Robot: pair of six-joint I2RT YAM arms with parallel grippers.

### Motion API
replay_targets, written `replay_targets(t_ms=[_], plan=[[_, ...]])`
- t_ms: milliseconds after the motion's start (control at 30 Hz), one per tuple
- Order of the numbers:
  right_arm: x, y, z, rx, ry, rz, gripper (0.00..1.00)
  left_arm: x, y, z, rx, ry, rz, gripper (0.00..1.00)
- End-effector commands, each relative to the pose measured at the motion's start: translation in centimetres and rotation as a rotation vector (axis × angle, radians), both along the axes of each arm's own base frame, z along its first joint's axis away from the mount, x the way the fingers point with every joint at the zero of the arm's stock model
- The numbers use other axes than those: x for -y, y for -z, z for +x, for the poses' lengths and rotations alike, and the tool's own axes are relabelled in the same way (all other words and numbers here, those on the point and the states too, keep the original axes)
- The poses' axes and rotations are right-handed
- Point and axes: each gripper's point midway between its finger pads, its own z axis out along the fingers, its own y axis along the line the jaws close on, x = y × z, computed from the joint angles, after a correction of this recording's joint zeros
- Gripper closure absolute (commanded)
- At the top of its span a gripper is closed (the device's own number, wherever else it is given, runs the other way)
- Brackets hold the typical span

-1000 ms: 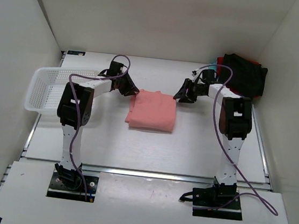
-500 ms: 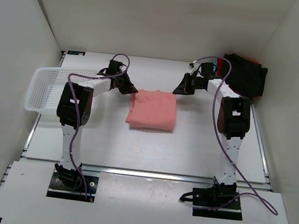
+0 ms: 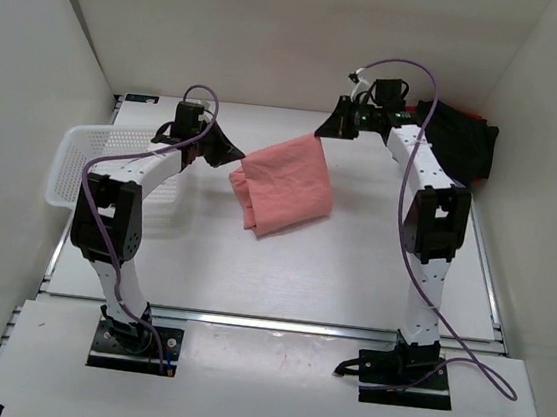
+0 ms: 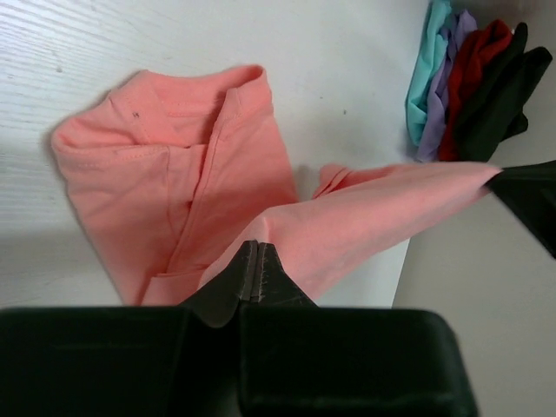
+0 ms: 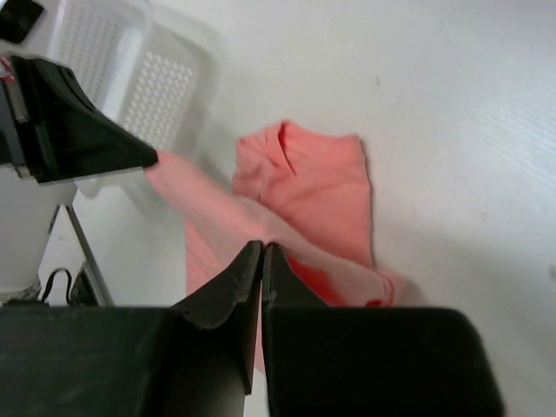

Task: Fold and stack the t-shirts
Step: Fold the long partially folded tshirt into a neat square

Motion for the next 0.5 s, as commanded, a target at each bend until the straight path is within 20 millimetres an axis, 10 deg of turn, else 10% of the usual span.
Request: replay_targets(t_ms=[0,467], plan=[[-2.6,0.8,1.7,0.022,-0.069,0.012,1.00,-1.2,-0.1,0.6,0.000,-0.029,0.017,1.00],[-6.7,3.8,0.5,-0.015,-0.215,-0.003,1.00,-2.5,0.6,-2.2,-0.065,-0.060,0.061,1.00]])
